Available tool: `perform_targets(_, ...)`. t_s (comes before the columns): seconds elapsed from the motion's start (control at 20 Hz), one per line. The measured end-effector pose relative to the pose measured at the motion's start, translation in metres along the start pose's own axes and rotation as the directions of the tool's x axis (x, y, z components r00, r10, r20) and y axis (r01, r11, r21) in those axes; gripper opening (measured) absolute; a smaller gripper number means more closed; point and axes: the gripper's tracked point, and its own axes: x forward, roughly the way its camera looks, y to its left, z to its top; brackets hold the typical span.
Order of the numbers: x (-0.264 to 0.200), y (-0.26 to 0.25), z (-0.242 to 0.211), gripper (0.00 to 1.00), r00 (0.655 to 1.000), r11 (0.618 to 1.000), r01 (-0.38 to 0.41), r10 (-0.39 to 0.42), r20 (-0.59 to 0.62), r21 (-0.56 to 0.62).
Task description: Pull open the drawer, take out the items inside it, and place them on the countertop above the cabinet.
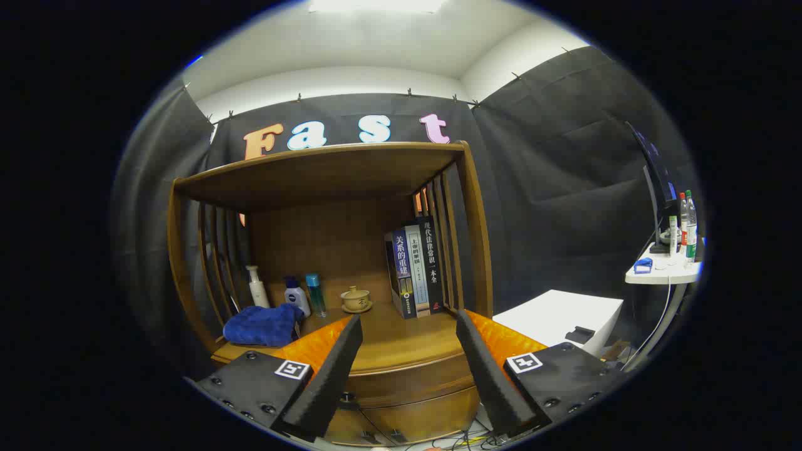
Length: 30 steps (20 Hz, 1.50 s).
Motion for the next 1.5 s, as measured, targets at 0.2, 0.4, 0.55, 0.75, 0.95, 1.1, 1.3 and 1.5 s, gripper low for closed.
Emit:
perform_targets(0.2,0.002,0.005,0.003,0.98,1.000,1.000,-0.012,0.012,0.000,-0.002)
perform_targets(0.4,0.002,0.006,0.007,0.98,1.000,1.000,-0.013,0.013,0.015,-0.019)
perform_targets(0.55,0.001,0.008,0.007,0.98,0.999,1.000,-0.021,0.021,0.024,-0.020)
perform_targets(0.75,0.003,0.011,0.001,0.98,0.999,0.999,-0.030,0.030,0.016,-0.016)
perform_targets(0.95,0.006,0.016,-0.001,0.98,0.999,0.999,-0.042,0.042,0.010,-0.016)
perform_targets(1.1,0.009,0.020,-0.003,0.98,0.999,0.999,-0.051,0.051,0.007,-0.013)
perform_targets(1.3,0.013,0.028,-0.010,0.98,0.998,0.998,-0.066,0.066,-0.006,-0.005)
perform_targets(1.5,0.019,0.035,-0.015,0.98,0.997,0.997,-0.071,0.071,-0.015,-0.030)
